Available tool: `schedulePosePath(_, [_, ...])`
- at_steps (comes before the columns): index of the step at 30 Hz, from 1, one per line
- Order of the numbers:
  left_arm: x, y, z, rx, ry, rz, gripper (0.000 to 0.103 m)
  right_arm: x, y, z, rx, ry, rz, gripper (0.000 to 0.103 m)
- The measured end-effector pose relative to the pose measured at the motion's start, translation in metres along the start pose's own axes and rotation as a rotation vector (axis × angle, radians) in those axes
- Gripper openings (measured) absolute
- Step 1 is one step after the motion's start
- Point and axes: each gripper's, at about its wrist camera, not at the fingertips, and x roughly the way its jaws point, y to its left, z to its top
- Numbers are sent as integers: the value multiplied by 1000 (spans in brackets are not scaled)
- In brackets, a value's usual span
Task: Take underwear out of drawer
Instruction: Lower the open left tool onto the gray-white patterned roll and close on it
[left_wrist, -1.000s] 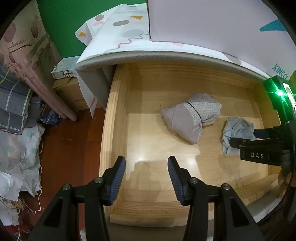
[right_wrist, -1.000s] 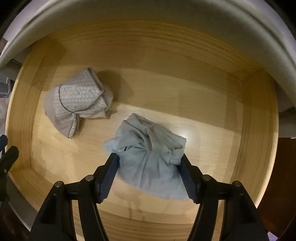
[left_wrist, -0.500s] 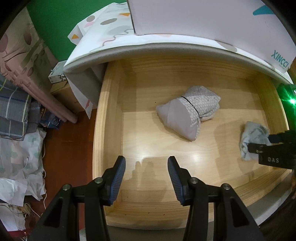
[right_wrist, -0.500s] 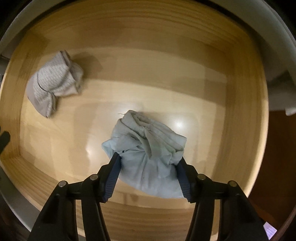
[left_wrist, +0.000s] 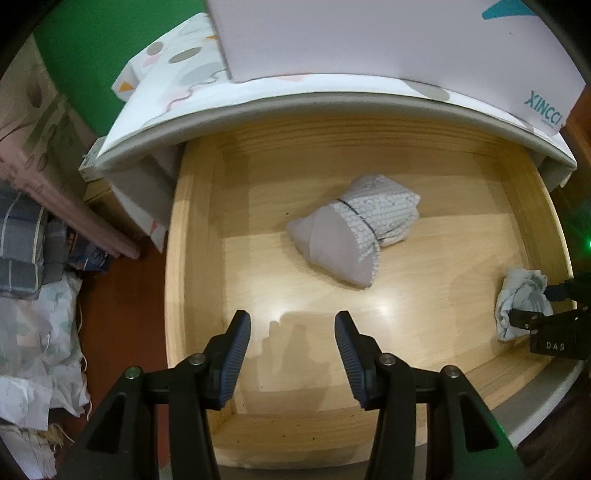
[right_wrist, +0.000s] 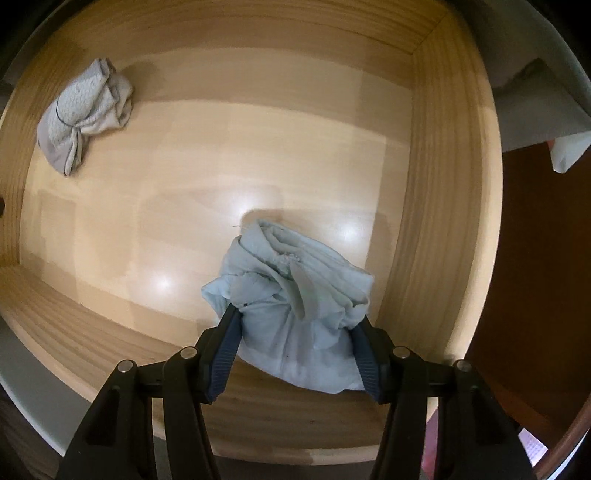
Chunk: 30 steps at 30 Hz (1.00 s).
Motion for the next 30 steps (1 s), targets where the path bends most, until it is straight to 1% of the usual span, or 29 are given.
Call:
schedulePosePath(3, [2, -6, 8, 31, -6, -22, 48, 1, 5, 0, -7, -13, -8, 54])
schedulePosePath(5, [2, -9, 13, 54, -26, -22, 48, 0, 5, -6, -11, -20, -13, 55])
schedulePosePath(8, [1, -15, 23, 103, -58, -31, 48, -2, 17, -9, -10, -22, -16, 55])
schedulePosePath(10, [3, -15, 29, 117, -59, -75, 48, 3, 16, -17, -11, -24, -16, 55])
schedulePosePath(13, [9, -13, 35, 114, -48, -122, 48, 3, 17, -18, -13, -23, -17, 55])
schedulePosePath(21, [22, -21, 45, 154, -39, -151, 48, -2, 15, -22, -17, -23, -18, 56])
schedulePosePath(27, [37, -30, 52, 182, -5, -148, 48, -2, 15, -22, -17, -24, -18, 56])
schedulePosePath(30, [44, -37, 54, 209, 2, -126, 48, -2, 14, -23, -16, -25, -18, 56])
